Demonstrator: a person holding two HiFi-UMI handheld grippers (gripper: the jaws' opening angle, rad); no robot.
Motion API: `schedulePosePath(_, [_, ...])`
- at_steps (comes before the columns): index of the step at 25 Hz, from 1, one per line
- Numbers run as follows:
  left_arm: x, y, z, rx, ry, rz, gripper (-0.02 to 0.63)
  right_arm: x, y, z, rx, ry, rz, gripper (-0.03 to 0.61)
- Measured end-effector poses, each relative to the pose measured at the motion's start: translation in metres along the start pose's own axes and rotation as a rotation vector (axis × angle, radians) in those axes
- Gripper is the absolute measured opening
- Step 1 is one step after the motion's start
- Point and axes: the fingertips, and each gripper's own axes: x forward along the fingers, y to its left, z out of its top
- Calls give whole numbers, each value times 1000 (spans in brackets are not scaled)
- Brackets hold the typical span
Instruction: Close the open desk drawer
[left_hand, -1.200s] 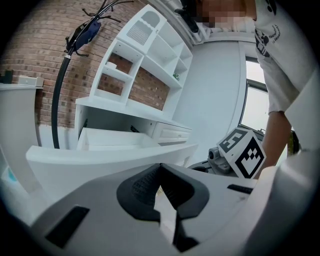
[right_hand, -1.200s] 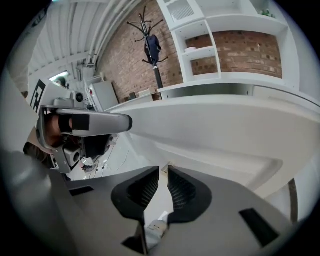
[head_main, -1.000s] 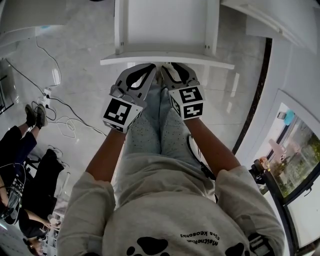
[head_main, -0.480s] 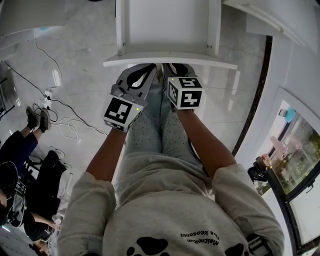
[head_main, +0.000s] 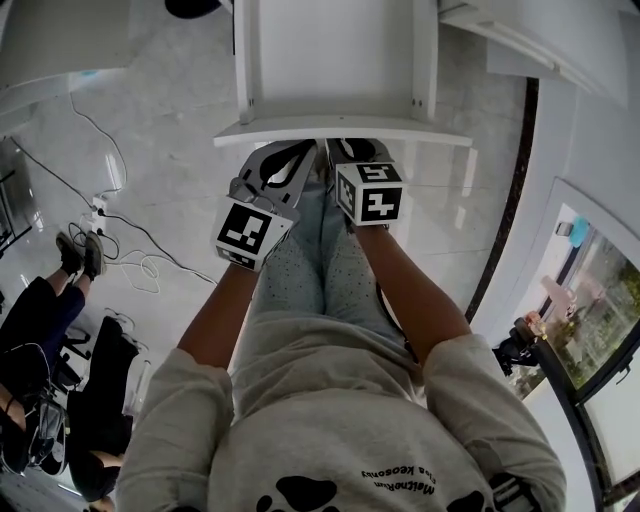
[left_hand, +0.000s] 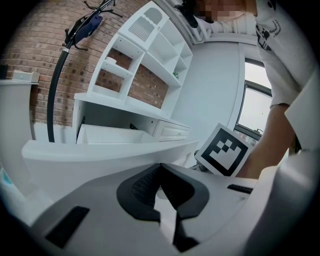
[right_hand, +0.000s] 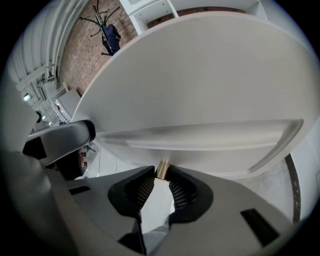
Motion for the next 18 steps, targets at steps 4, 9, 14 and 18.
schedulePosePath(4, [6, 8, 10, 12, -15, -9, 18, 6, -3, 11, -6, -7, -7, 110])
schedulePosePath(9, [11, 19, 14, 13, 6, -5, 18, 14, -6, 24, -22, -9, -8, 109])
schedulePosePath(14, [17, 27, 21, 25, -3, 3, 18, 20, -9, 34, -25, -21, -1, 107])
schedulePosePath(18, [21, 32, 26, 8, -3, 11, 18, 24, -10, 40, -42, -19, 0, 106])
